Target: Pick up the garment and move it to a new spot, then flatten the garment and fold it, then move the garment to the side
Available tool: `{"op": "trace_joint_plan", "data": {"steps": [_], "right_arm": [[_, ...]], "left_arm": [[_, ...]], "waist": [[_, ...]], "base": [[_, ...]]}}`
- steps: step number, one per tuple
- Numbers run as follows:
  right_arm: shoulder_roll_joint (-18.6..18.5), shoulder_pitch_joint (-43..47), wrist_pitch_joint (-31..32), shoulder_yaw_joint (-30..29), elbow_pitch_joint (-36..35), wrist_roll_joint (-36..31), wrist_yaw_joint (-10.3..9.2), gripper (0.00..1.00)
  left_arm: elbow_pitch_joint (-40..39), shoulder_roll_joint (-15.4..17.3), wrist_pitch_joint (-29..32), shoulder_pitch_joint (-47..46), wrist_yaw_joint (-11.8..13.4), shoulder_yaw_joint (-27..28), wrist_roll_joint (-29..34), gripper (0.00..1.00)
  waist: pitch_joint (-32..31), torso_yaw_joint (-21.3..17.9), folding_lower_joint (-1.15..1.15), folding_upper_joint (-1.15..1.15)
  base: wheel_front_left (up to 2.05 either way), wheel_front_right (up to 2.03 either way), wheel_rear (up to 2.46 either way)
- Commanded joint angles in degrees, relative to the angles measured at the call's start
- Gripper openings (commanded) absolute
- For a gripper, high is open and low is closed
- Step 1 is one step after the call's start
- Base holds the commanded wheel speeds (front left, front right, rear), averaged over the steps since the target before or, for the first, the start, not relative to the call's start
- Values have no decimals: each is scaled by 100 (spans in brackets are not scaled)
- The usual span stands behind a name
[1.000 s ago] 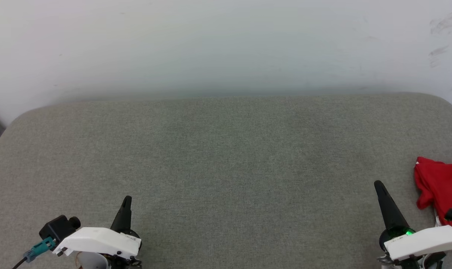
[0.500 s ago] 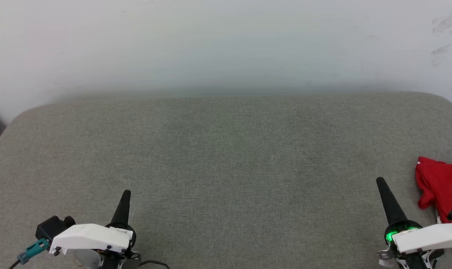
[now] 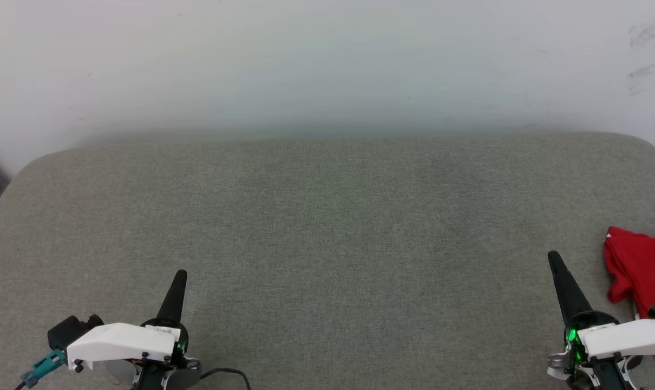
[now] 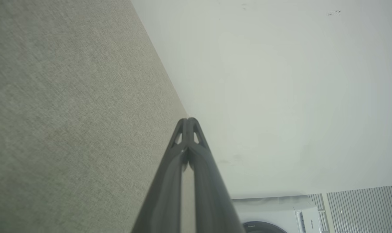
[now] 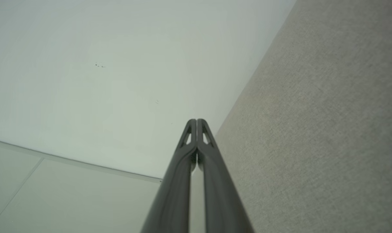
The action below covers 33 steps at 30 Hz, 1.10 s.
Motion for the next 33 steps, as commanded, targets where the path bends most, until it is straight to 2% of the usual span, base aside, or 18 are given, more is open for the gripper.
{"op": "trace_joint_plan", "data": {"steps": [1,33], "right_arm": [[-27,-118,7,-15,7,132,-1,0],[10,-397,68,-108,436,1621,-2,0]], "left_arm": [[-17,-9,27,-129,-57,71,-94,0],[72,-342,426,-197,-470,625,-1236,0]], "waist": [[2,1,0,0],[54,39,0,0]], "base": [[0,0,0],[0,0,0]]}}
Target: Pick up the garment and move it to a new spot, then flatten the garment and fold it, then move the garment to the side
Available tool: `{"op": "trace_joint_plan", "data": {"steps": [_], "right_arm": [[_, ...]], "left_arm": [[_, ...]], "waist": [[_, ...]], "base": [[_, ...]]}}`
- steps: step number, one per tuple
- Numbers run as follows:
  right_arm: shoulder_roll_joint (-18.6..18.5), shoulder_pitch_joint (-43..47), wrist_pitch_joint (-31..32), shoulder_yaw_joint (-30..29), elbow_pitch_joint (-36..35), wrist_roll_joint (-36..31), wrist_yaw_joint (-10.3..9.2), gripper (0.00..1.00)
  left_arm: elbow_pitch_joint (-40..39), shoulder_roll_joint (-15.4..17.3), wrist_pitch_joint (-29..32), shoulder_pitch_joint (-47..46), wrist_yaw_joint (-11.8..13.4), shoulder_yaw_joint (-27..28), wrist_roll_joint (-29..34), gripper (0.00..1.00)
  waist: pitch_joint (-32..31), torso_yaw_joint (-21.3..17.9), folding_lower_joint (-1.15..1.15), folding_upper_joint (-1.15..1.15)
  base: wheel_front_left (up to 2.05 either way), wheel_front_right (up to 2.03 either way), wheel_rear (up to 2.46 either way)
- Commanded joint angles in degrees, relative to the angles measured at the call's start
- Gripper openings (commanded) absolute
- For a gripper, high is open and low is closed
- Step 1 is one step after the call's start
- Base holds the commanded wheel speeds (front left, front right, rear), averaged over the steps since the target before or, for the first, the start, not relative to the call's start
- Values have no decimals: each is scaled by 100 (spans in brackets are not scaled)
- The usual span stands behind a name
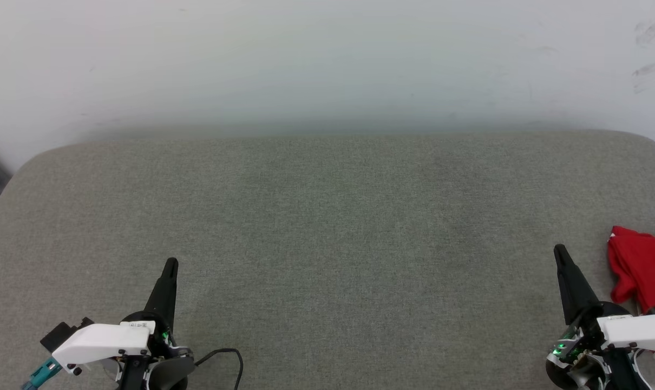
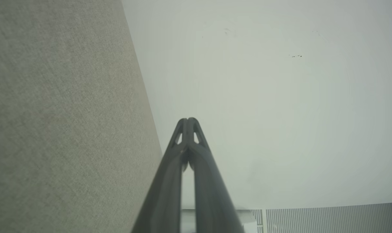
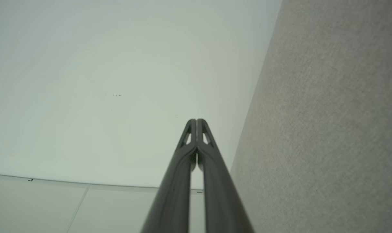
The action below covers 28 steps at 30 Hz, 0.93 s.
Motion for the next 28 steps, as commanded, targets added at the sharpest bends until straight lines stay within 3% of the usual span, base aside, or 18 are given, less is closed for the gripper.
{"op": "trace_joint_plan", "data": {"steps": [1,8,28], "right_arm": [[3,-131,6,-10,31,123,-2,0],[12,-167,27,-30,108,387,-2,0],[40,-170,52,-67,106,329,-2,0]], "left_arm": [[5,-26,31,-65,-48,55,-93,0],[23,-88,112,-77,-120,154,-293,0],[21,-97,123,-79,-116,168,-256,0]], "waist": [[2,2,0,0],[13,10,0,0],[14,10,0,0]], "base": [[0,0,0],[0,0,0],[0,0,0]]}}
